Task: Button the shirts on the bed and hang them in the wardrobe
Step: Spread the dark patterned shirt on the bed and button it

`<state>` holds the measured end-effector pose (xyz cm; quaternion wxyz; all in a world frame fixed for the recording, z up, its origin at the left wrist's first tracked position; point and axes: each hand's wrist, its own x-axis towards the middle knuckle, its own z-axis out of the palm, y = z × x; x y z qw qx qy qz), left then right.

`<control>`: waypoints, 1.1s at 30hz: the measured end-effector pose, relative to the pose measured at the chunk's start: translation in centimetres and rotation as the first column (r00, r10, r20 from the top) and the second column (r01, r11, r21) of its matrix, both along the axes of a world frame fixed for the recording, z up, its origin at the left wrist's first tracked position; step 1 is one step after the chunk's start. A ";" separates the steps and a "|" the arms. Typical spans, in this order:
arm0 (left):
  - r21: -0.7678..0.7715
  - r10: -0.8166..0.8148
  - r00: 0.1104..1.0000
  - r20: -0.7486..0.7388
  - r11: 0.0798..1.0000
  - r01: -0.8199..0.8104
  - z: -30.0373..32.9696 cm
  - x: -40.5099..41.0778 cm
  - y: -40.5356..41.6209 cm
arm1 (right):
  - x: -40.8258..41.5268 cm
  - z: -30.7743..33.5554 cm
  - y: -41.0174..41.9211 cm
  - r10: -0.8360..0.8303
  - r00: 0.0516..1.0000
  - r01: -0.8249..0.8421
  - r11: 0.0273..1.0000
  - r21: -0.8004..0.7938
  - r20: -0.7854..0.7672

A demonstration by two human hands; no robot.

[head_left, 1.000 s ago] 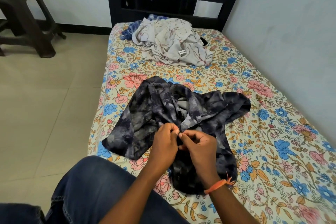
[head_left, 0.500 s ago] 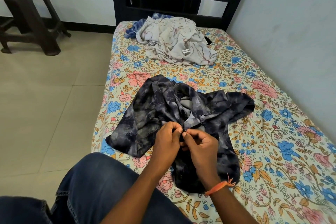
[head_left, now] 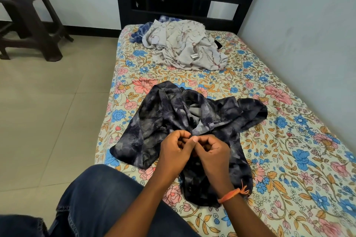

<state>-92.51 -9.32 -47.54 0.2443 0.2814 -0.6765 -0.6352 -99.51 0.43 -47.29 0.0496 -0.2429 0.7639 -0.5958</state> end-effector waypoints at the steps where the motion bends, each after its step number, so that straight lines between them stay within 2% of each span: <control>1: 0.006 0.007 1.000 -0.003 1.000 -0.007 0.1 0.0 0.0 | 0.0 0.0 0.0 -0.004 1.000 0.004 1.000 0.003 -0.007; 12: -0.056 0.022 0.997 -0.068 0.998 -0.026 0.9 0.6 -0.4 | 0.2 -0.7 0.3 0.009 0.997 -0.007 1.000 -0.019 0.075; 17: -0.104 0.047 0.998 -0.044 0.993 -0.051 0.3 0.4 -0.4 | 0.3 0.1 0.3 0.033 0.991 -0.027 0.998 -0.052 0.133; 20: -0.260 0.080 0.996 -0.029 0.962 -0.084 0.1 0.3 0.0 | 0.3 0.1 0.5 0.046 0.987 -0.038 0.998 -0.054 0.153; 23: -0.431 0.088 0.995 -0.049 0.897 -0.101 0.1 0.3 0.3 | 0.1 -0.3 0.6 0.029 0.996 -0.029 1.000 0.001 0.079; 26: -0.506 0.058 0.998 -0.033 0.860 -0.067 -0.3 0.1 0.2 | 0.0 -0.2 0.6 0.017 0.999 -0.018 1.000 0.025 0.032; 33: -0.383 0.077 0.997 -0.022 0.920 -0.079 -0.6 -0.1 0.6 | 0.5 -0.1 0.4 0.012 0.997 -0.013 1.000 0.024 0.075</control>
